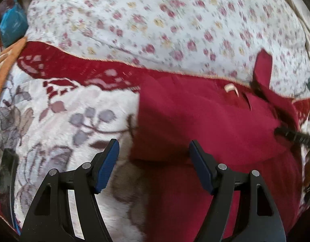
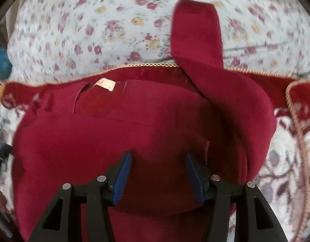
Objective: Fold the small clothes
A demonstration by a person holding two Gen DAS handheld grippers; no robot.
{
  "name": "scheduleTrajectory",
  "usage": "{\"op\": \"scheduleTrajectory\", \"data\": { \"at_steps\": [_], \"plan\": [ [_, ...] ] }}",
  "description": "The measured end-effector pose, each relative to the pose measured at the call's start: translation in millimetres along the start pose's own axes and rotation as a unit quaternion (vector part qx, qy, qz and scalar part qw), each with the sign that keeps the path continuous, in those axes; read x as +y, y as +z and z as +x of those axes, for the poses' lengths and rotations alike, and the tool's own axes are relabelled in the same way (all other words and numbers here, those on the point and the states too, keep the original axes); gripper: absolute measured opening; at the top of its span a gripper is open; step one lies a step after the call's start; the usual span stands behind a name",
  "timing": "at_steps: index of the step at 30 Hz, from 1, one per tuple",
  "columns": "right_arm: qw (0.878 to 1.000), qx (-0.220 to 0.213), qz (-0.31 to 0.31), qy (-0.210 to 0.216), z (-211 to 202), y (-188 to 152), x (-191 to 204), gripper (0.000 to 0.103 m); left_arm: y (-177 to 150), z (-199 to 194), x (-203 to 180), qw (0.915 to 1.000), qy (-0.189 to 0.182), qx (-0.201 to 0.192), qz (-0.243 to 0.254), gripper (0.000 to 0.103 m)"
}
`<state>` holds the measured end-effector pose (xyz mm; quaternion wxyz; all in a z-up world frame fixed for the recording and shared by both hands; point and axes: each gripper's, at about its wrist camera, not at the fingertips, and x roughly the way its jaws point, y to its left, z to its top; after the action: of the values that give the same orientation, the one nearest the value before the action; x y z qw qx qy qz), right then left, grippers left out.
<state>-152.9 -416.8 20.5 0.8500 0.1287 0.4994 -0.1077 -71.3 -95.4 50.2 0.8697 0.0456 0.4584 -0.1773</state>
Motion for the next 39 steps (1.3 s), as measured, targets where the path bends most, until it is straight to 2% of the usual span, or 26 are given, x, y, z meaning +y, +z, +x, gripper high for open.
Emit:
{"op": "scheduleTrajectory", "data": {
  "at_steps": [2,3,6,10,13,16,19,20,22,23,24,25,27,28,30,32,35,36,37,39],
  "plan": [
    [1.0,0.008,0.013,0.012,-5.2,4.3,-3.1,0.053,-0.8,4.0,-10.0,0.9995,0.01,0.028,0.015,0.072],
    [0.999,0.008,0.021,0.023,-12.8,7.9,-4.0,0.053,-0.3,1.5,-13.1,0.9993,0.011,0.03,0.018,0.072],
    [0.998,-0.031,0.029,0.041,-34.7,15.7,-7.0,0.053,9.5,-15.8,-26.1,0.9997,0.005,0.008,0.024,0.072],
    [0.997,-0.062,0.036,0.023,-37.6,32.2,-12.1,0.067,24.0,-14.0,-36.2,0.9999,-0.013,0.001,0.005,0.072],
    [0.996,-0.081,0.026,-0.01,-25.1,54.8,-10.3,0.068,25.4,-1.2,-38.4,0.9998,-0.018,0.0,-0.002,0.072],
    [0.995,-0.086,-0.018,-0.057,-1.6,78.6,3.9,0.068,20.7,13.5,-35.2,0.9999,-0.012,0.005,0.01,0.072],
    [0.988,-0.066,-0.084,-0.114,33.9,103.4,17.6,0.068,19.4,17.4,-34.8,0.9996,-0.01,0.002,0.027,0.072],
    [0.983,-0.052,-0.101,-0.146,50.1,113.1,18.7,0.068,20.4,17.1,-35.6,0.9994,-0.008,-0.003,0.033,0.072],
    [0.979,-0.028,-0.102,-0.176,72.3,124.1,11.8,0.067,22.2,17.3,-35.5,0.9992,-0.008,-0.006,0.038,0.072],
    [0.98,-0.016,-0.096,-0.174,79.8,127.1,6.4,0.06,22.9,17.5,-34.4,0.9993,-0.01,-0.006,0.037,0.072],
    [0.983,-0.002,-0.085,-0.165,87.0,129.9,-1.3,0.047,23.8,17.9,-32.6,0.9993,-0.013,-0.004,0.034,0.072],
    [0.984,0.006,-0.077,-0.159,90.2,131.5,-7.3,0.021,25.0,17.7,-29.4,0.9995,-0.016,-0.004,0.028,0.072],
    [0.989,-0.003,-0.064,-0.133,82.1,131.7,-15.9,0.015,27.3,14.3,-20.1,0.9997,-0.021,-0.006,0.009,0.072],
    [0.994,-0.019,-0.052,-0.093,67.2,130.4,-20.9,0.007,28.7,11.7,-15.9,0.9997,-0.023,-0.009,0.0,0.072],
    [0.998,-0.033,-0.041,-0.031,41.1,127.2,-25.4,0.007,31.8,4.2,-5.4,0.9994,-0.017,-0.021,-0.023,0.072],
    [0.995,-0.045,-0.034,0.082,-1.6,119.2,-25.9,0.005,33.3,-2.1,3.9,0.9986,-0.011,-0.03,-0.042,0.072],
    [0.975,-0.054,-0.059,0.206,-61.9,102.1,-13.0,0.005,34.7,-12.0,22.0,0.9959,-0.009,-0.043,-0.08,0.072],
    [0.968,-0.056,-0.067,0.236,-76.8,95.7,-7.0,0.005,34.5,-14.8,27.2,0.9947,-0.01,-0.046,-0.091,0.072],
    [0.953,-0.059,-0.09,0.283,-99.5,87.7,3.7,0.005,33.9,-17.4,31.6,0.9936,-0.011,-0.049,-0.101,0.072],
    [0.934,-0.067,-0.133,0.324,-126.4,74.9,24.1,0.005,33.0,-22.4,38.0,0.9917,-0.011,-0.057,-0.115,0.072]
  ]
}}
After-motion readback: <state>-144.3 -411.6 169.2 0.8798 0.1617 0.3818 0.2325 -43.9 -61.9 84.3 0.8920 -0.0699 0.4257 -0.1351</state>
